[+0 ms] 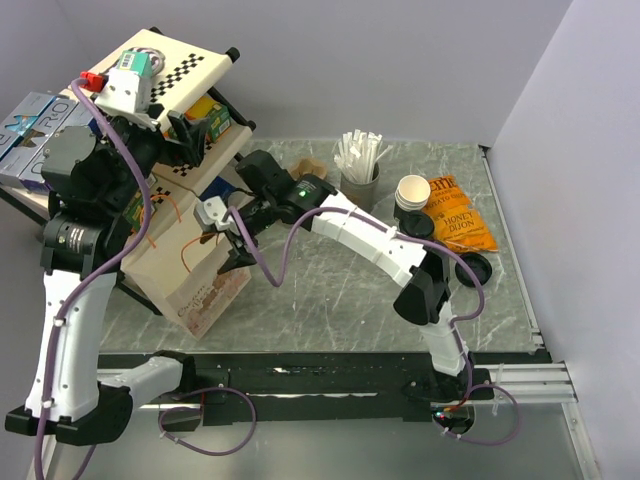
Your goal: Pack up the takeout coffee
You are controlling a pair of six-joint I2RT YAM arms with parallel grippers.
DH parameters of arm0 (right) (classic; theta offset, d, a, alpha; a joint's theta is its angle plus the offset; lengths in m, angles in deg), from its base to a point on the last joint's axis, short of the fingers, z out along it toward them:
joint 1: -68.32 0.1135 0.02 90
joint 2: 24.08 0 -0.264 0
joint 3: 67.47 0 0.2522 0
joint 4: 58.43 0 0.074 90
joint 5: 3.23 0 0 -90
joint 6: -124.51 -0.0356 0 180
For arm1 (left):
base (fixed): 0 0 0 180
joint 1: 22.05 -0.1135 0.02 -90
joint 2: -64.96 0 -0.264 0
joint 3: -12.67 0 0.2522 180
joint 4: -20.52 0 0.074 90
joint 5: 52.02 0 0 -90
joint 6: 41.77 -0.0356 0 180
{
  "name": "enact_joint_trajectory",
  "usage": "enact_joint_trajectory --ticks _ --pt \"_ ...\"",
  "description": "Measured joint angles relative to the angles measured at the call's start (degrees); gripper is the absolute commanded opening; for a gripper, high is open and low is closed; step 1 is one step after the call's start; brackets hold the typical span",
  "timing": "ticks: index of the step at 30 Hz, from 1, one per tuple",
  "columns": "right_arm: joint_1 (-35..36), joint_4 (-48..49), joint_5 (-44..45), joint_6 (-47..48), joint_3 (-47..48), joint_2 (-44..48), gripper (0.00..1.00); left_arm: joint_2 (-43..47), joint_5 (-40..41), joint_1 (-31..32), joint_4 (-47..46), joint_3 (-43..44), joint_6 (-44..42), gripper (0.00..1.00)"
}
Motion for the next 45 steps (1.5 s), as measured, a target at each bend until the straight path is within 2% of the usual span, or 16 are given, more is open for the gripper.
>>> enact_joint_trajectory --ticks 11,15,18,21,22,29,35,36,41,45 --pt "-0.17 -2.19 2.99 3.39 -0.02 -2.19 0.56 0.66 -1.51 -1.81 0.13 -0.39 0.28 0.88" --pt "-0.17 -2.51 4.22 4.9 -0.42 -2.12 0.51 0.46 -2.75 -2.54 0.07 -0.39 1.18 0.88" --pt "-0.17 -2.75 5.55 5.81 -2.54 -1.44 0.41 0.22 -3.76 -2.91 -0.13 -0.39 1.7 0.88" --pt "-0.17 -3.21 7.02 6.16 -4.72 -0.17 0.2 0.0 -4.61 -2.99 -0.46 -0.39 1.97 0.88" --pt "-0.17 -3.56 7.54 6.23 -5.51 0.55 0.18 -0.07 -4.96 -2.99 -0.61 -0.39 2.19 0.88" --pt "-0.2 -5.62 11.98 6.45 -14.08 9.14 0.18 -0.92 -7.72 -3.1 -2.29 -0.94 4.17 0.87" --pt "-0.96 -6.34 17.86 4.92 -22.84 19.71 0.12 -2.25 -10.95 -3.1 -5.09 -2.4 4.74 0.87" --pt "-1.31 -6.27 18.82 4.35 -23.96 21.11 0.08 -2.32 -11.67 -3.1 -6.1 -3.21 4.81 0.87" --pt "-5.66 -5.11 23.87 1.16 -33.09 30.12 0.01 -3.1 -14.95 -3.08 -9.57 -7.1 5.68 0.86" --pt "-9.07 -3.89 27.69 -0.44 -39.85 35.98 0.0 -5.05 -16.68 -2.86 -12.11 -9.01 5.92 0.86"
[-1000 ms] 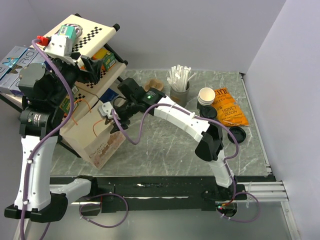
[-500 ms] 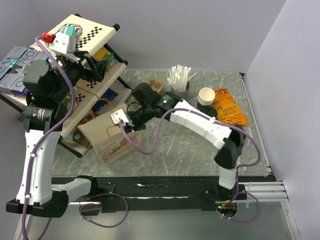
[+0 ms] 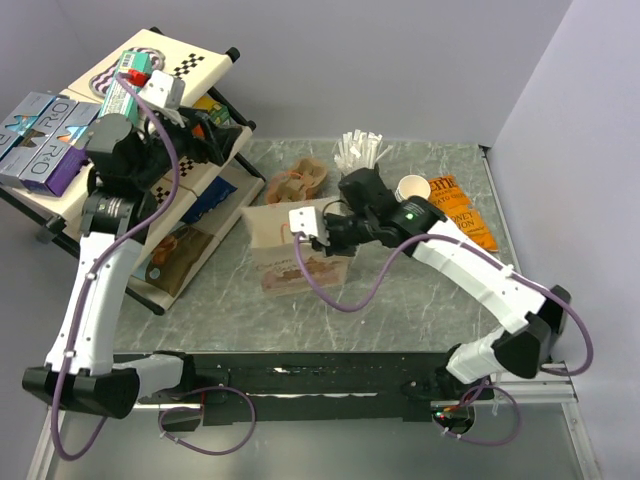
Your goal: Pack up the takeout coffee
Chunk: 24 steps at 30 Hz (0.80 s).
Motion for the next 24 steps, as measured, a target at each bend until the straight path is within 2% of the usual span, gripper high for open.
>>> enact_joint_trajectory --ticks 13,24 --pt "-9.86 -0.83 6.54 0.02 -10.21 12.57 0.0 -10.93 -3.76 3.63 -4.46 2.14 -0.17 0.85" --pt "-13.44 -5.29 8.28 0.76 -16.96 22.29 0.0 -21.42 -2.1 6.47 -0.76 9.4 -3.93 0.85"
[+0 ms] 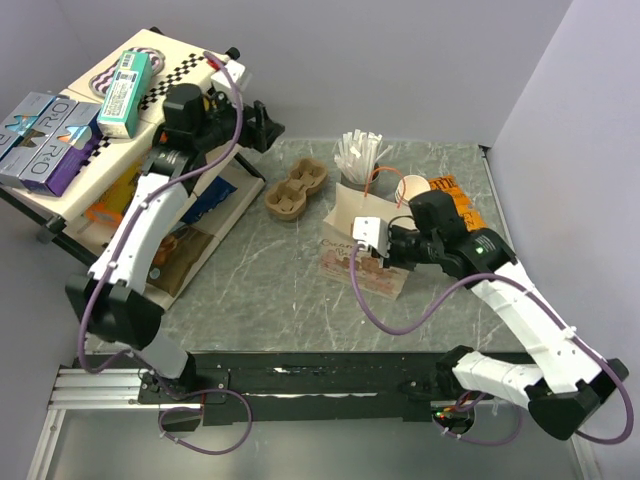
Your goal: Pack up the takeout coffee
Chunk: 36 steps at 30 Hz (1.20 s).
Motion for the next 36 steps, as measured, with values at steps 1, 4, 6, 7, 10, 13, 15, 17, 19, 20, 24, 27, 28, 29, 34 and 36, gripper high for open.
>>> enact_joint_trajectory --ticks 1,4,6,7,10,13,15,17,19,20,24,27,28,29,34,36 --pt "-0.42 -0.35 0.04 0.22 -0.5 0.79 0.0 -1.11 0.33 0.31 0.59 0.81 -0.48 0.85" --pt "-1.49 -1.16 0.48 0.61 -1.25 2.4 0.07 -4.55 1.95 1.29 2.54 2.82 -1.7 0.84" --pt "-2.23 -1.62 0.57 0.7 -1.42 2.86 0.37 -6.99 3.21 1.95 3.98 4.22 -2.51 0.83" --pt "-2.51 -1.77 0.55 0.55 -1.42 2.91 0.46 -8.46 3.91 2.27 4.79 5.01 -2.97 0.83" --pt "-3.13 -3.28 0.26 0.26 -1.42 2.91 0.68 -13.81 5.86 3.37 7.65 9.07 -3.96 0.81" --pt "-3.21 -4.35 -0.61 0.26 -1.42 3.63 0.84 -19.56 7.45 4.37 9.94 13.7 -4.44 0.78" --pt "-3.21 -4.26 -1.16 -0.2 -1.44 5.31 0.86 -24.15 8.57 5.07 11.61 17.22 -4.55 0.77" --pt "-3.23 -4.02 -1.46 -0.83 -1.44 7.43 0.88 -27.96 9.92 5.6 12.72 19.98 -4.55 0.77" --pt "-3.32 -3.76 -1.9 -2.12 -1.22 9.77 0.92 -31.98 11.61 6.12 14.03 22.77 -4.5 0.77" --pt "-3.32 -3.58 -2.12 -2.78 -0.9 10.71 0.93 -33.53 12.31 6.32 14.34 23.65 -4.52 0.77" --pt "-3.32 -1.36 -2.14 -6.36 1.64 12.83 0.99 -38.93 15.21 7.08 15.61 26.05 -4.59 0.75" --pt "-3.32 2.38 -0.79 -9.77 3.19 13.94 1.0 -41.9 16.87 7.58 16.22 26.91 -5.01 0.72" --pt "-3.34 3.58 -0.04 -10.97 3.67 14.21 1.0 -42.69 17.44 7.74 16.37 27.02 -5.18 0.72" --pt "-3.34 4.72 0.74 -12.09 4.2 14.32 1.0 -43.32 17.92 7.89 16.41 27.02 -5.29 0.72" --pt "-3.56 9.79 4.28 -16.65 5.68 14.12 1.0 -44.48 19.39 8.26 17.44 27.02 -5.46 0.68" --pt "-3.82 10.71 5.18 -17.42 5.68 14.01 1.0 -44.48 19.63 8.28 17.53 27.02 -5.49 0.65"
